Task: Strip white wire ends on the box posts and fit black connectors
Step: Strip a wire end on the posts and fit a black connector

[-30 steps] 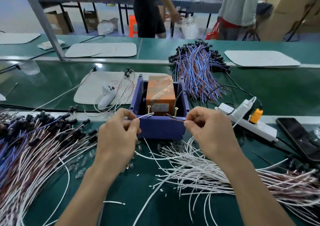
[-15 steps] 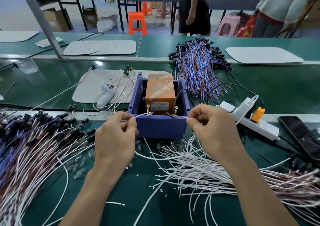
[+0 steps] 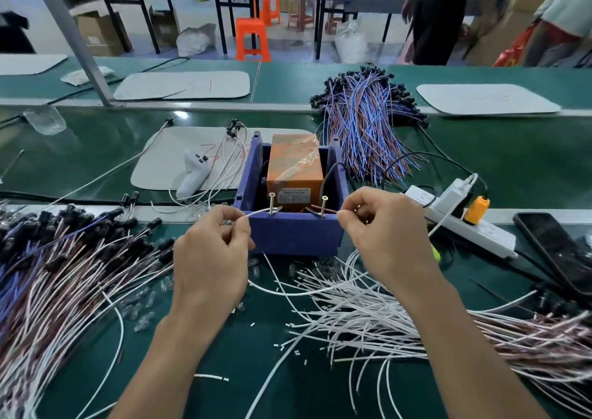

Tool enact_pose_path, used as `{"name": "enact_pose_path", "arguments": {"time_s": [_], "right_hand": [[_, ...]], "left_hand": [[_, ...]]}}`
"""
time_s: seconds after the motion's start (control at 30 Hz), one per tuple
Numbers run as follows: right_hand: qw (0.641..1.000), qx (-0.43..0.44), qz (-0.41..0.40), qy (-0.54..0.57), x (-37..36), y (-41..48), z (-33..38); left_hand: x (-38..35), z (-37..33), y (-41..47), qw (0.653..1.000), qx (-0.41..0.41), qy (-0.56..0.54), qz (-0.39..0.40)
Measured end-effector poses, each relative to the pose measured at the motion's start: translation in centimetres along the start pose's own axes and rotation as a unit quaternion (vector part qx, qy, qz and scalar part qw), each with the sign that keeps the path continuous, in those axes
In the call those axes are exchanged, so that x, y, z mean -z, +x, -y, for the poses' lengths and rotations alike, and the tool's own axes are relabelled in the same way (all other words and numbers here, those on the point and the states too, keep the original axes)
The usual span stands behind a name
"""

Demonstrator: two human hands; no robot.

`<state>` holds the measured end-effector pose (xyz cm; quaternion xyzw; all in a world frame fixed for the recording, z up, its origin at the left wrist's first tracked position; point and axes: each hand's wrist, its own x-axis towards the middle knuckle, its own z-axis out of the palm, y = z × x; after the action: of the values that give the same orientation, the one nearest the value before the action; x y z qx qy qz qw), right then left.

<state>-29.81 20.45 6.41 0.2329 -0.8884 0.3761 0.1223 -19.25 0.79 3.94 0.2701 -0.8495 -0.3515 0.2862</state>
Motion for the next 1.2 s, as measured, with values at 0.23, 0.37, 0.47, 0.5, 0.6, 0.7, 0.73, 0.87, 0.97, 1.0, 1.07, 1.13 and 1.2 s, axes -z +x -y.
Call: {"name": "enact_pose_path", "arguments": {"time_s": [0.23,0.37,0.47,0.5,0.6,0.7,0.73,0.87,0.97,1.0,1.07,1.13,1.2], "right_hand": [[1.0,-0.014,-0.013,0.01,-0.3,0.1,0.1],[1.0,-0.014,-0.011,0.02,-0.5,0.2,0.2],[1.0,-0.013,-0.011,0.025,-0.5,0.2,0.2],[1.0,-0.014,-0.011,0.024,-0.6,0.2,0.3],[1.0,-0.016,-0.013,0.021,-0.5,0.3,0.3],[1.0,-0.016,-0.009,0.02,-0.2,0.4,0.1],[1.0,-0.019,-0.004,0.023,-0.1,0.5,0.0],[0.998,-0.032,0.031,0.041,0.6,1.1,-0.1],[0.997,-0.034,0.056,0.039,1.2,1.9,-0.2],[0.997,-0.036,0.06,0.035,1.3,2.1,-0.2],[0.997,-0.039,0.067,0.028,1.5,2.4,-0.2],[0.996,-0.042,0.075,0.023,1.6,2.5,-0.2],[0.995,-0.043,0.09,0.02,1.9,2.6,-0.1]], "left_hand": [[0.2,0.0,0.0,1.0,0.002,-0.008,0.006],[0.3,-0.1,0.0,1.0,0.002,-0.006,0.008],[0.2,0.0,0.1,1.0,0.003,-0.004,0.009],[0.1,0.1,0.1,1.0,0.004,-0.003,0.008],[0.0,0.2,0.1,1.0,0.01,-0.005,0.005],[0.0,0.3,0.1,1.0,0.011,0.001,0.004],[0.0,0.3,0.1,1.0,0.009,0.002,0.003],[-0.1,0.4,0.2,1.0,0.003,0.006,-0.001],[-0.1,0.7,0.3,1.0,0.002,0.006,-0.005],[-0.1,0.7,0.4,1.0,0.004,0.005,-0.005],[-0.1,0.9,0.6,1.0,0.005,0.002,-0.005],[0.1,1.1,0.7,1.0,0.004,0.002,-0.003],[0.2,1.1,0.7,1.0,0.005,0.0,0.0]]}}
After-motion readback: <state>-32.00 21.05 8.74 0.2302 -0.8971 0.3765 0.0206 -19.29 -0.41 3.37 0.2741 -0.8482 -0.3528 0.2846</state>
